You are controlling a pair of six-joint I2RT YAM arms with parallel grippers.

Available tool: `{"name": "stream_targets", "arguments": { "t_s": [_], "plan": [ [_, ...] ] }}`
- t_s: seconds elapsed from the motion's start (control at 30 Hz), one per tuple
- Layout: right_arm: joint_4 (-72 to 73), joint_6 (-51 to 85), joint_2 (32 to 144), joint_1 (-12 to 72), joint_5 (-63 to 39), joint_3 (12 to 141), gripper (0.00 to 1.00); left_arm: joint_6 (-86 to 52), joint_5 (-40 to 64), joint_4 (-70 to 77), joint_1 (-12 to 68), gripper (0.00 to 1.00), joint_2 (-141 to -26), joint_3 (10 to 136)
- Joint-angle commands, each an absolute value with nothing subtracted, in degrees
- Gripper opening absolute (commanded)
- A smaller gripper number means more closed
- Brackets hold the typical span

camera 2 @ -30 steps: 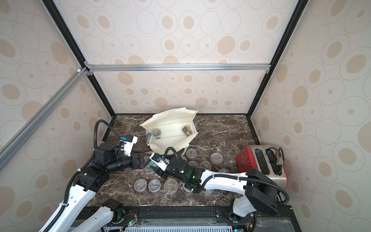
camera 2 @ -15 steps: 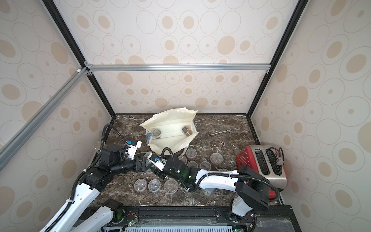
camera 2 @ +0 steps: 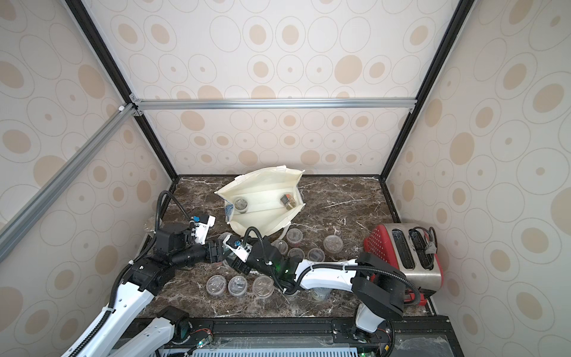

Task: Take out the seed jars from the canvas bag
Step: Place the seed jar at the center of the board.

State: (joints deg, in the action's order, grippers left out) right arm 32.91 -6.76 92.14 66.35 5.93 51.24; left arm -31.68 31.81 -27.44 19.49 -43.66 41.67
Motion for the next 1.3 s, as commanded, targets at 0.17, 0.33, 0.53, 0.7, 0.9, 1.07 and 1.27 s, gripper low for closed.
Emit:
{"name": "stream_targets", "arguments": {
  "t_s": [0.17,0.33,0.53,0.7,0.9,1.07,1.27],
  "plan": [
    [36.48,-7.08,91.39,66.97,7.86,50.31,0.83,-37.14,5.43,-34.43,19.25,0.49,-39.51,44.47],
    [35.65,-6.70,89.29,66.87,8.59,48.65,0.88,-44.48,-8.09,-37.84,19.13,0.46,-37.02,42.33],
    [33.63,-5.82,86.98,66.89,10.15,47.81,0.99,-45.50,-14.67,-37.30,19.16,0.47,-38.50,41.75],
    [32.34,-3.57,85.96,66.89,12.78,47.29,0.99,-36.39,-15.89,-27.99,18.90,0.48,-48.57,44.61],
    [28.44,-1.13,78.91,66.85,21.37,44.83,0.99,-32.62,-17.36,-16.54,15.72,0.47,-61.24,45.97],
    [22.77,-2.96,74.09,66.81,23.07,44.21,0.98,-33.76,-15.41,-8.19,12.22,0.48,-71.26,46.41],
    [23.15,-5.13,70.51,66.49,24.19,42.71,0.98,-35.24,-13.68,-0.75,10.17,0.50,-83.87,47.00]
  ]
}}
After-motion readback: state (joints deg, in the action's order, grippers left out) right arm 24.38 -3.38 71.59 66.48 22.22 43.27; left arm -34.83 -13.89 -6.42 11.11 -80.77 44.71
